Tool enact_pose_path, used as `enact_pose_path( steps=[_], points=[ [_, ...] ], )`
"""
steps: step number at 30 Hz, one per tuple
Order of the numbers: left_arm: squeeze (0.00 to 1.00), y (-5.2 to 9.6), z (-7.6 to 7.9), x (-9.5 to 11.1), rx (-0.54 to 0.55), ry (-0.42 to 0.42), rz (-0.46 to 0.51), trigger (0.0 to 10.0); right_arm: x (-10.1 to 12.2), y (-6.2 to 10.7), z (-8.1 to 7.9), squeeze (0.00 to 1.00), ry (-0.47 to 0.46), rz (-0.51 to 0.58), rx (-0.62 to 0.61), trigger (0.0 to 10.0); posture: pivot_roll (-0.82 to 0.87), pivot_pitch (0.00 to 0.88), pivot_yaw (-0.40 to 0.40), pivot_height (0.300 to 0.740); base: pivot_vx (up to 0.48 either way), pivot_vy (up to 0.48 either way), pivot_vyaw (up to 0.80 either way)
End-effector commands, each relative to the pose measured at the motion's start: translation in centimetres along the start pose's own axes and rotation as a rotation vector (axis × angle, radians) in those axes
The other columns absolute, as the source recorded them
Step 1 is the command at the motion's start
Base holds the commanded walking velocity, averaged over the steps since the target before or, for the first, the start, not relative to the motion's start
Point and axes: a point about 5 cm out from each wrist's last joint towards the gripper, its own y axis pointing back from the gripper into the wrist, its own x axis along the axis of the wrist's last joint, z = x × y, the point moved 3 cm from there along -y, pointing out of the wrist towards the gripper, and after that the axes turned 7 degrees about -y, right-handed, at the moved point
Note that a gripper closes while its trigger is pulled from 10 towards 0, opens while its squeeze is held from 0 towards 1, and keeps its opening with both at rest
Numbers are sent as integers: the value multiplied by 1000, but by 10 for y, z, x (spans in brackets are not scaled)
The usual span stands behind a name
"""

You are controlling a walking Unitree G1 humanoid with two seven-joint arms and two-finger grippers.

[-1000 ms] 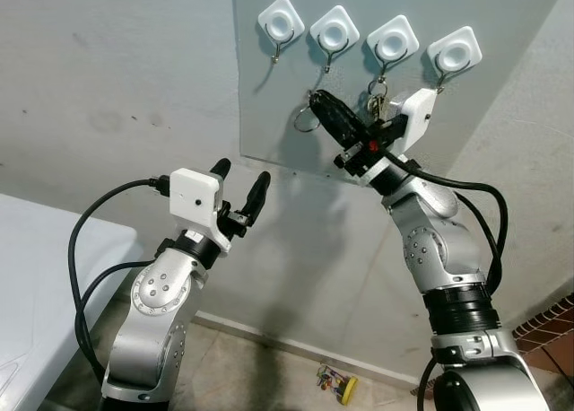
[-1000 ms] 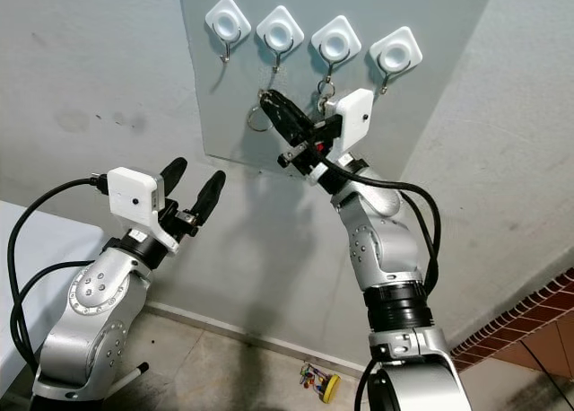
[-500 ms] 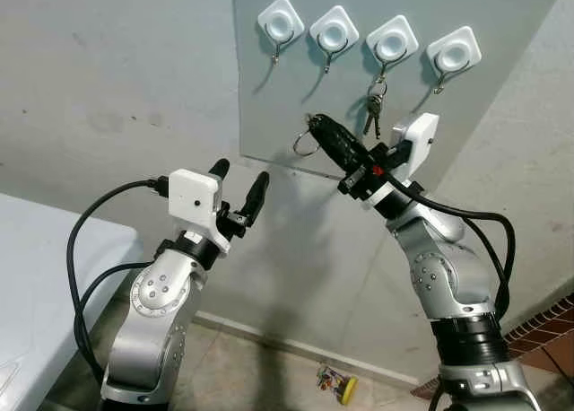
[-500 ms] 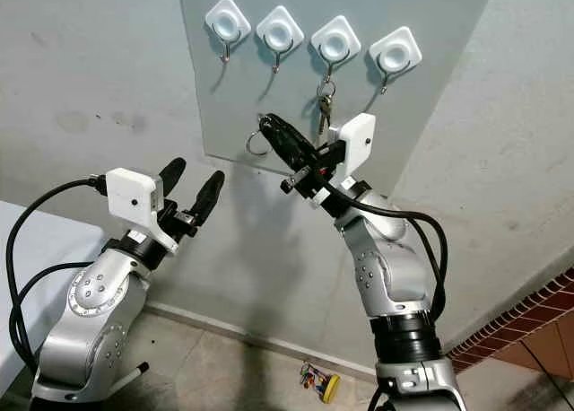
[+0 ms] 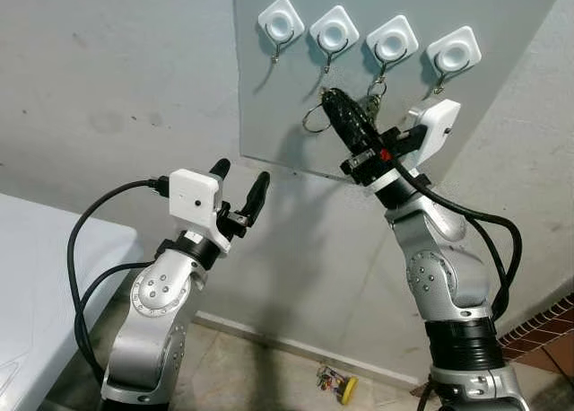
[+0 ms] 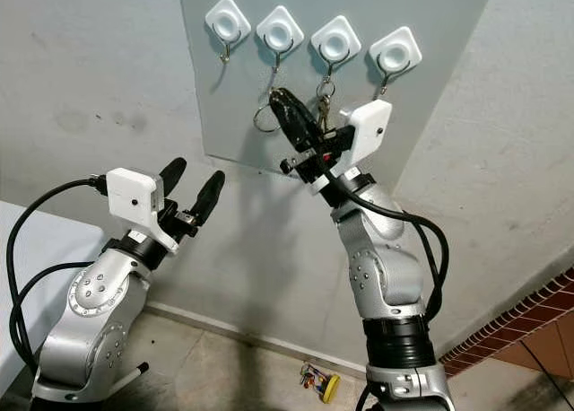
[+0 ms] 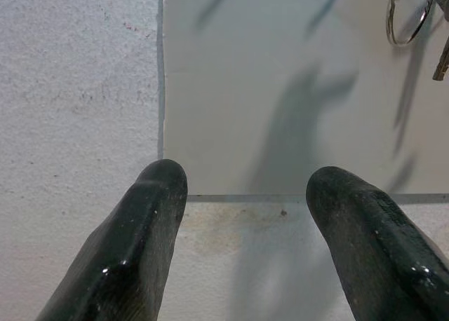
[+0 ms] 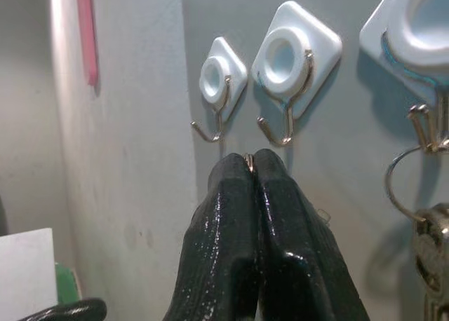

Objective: Hang keys on a hook

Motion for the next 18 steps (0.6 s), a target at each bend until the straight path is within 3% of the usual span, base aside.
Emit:
enact_pose_path(
  steps=[1,18],
  points=[
    [0,0,3,4,-5,-8,12,10000,19,-6,-4,0,36,66,18,10000,-63,55,-36,740,0,0,0],
    [0,-1,1,4,0,-8,11,10000,31,-12,-2,0,59,101,9,10000,-64,63,-36,740,0,0,0]
  ],
)
